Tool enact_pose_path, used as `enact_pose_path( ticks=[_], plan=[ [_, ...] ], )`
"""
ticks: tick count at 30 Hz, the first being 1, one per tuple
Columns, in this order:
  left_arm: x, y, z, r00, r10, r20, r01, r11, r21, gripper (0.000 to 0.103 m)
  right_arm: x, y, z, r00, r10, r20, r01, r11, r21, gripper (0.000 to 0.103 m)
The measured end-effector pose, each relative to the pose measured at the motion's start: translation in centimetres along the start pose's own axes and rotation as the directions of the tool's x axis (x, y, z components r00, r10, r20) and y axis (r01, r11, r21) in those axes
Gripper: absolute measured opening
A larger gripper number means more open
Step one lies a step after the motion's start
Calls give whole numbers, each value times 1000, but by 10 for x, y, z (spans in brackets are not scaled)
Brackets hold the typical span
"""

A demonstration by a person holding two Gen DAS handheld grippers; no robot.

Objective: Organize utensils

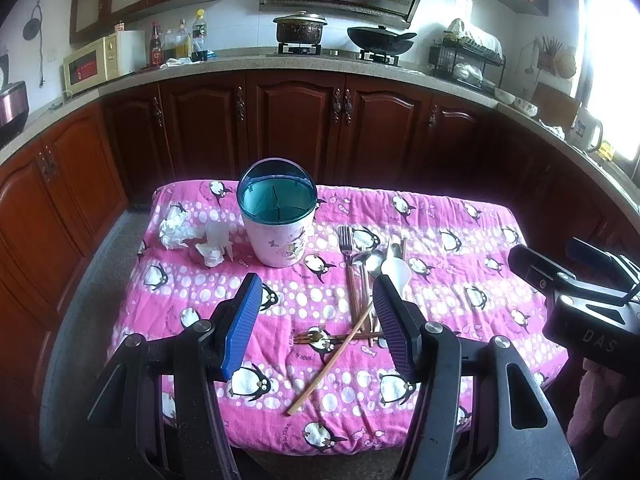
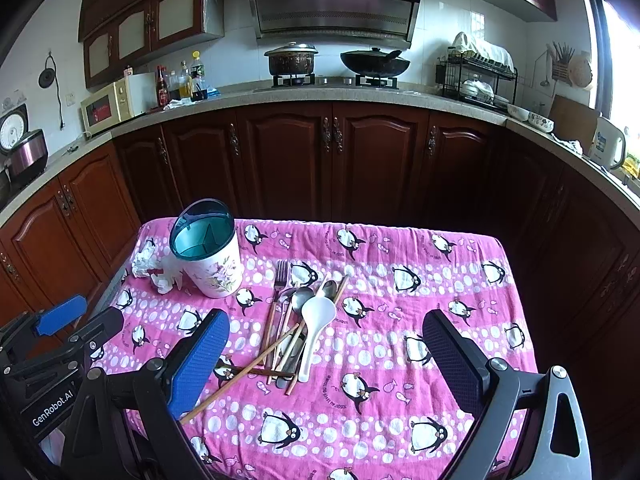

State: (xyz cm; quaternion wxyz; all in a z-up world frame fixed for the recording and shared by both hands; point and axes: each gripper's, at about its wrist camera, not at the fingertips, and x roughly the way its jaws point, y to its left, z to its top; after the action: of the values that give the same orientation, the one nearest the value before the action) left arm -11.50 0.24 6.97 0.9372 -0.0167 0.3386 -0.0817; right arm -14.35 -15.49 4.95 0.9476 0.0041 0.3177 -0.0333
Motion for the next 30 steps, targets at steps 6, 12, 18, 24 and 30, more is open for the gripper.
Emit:
enact_pose_path(
  ticks=[6, 12, 18, 24, 30],
  plan=[
    [-1, 0, 1, 1000, -3, 3, 3, 1000, -3, 57, -3, -1, -1, 1000, 3, 3, -3, 1000, 4, 96],
    [-2, -1, 1, 1000, -6, 3, 6, 1000, -4, 57, -5, -3, 1, 1000, 5, -27, -5, 1000, 10, 96],
    [-2, -3, 1, 1000, -7, 2, 7, 1000, 1, 57, -4, -5, 3, 998, 2, -60, -2, 1000, 9, 96],
    [-3, -5, 1, 1000, -10, 5, 10, 1000, 3, 57, -3, -4, 4, 998, 5, -65, -4, 1000, 9, 96],
    [-1, -7, 1, 1000, -18, -9, 18, 1000, 4, 57, 2, -5, 2, 998, 14, -61, -13, 1000, 18, 96]
  ],
)
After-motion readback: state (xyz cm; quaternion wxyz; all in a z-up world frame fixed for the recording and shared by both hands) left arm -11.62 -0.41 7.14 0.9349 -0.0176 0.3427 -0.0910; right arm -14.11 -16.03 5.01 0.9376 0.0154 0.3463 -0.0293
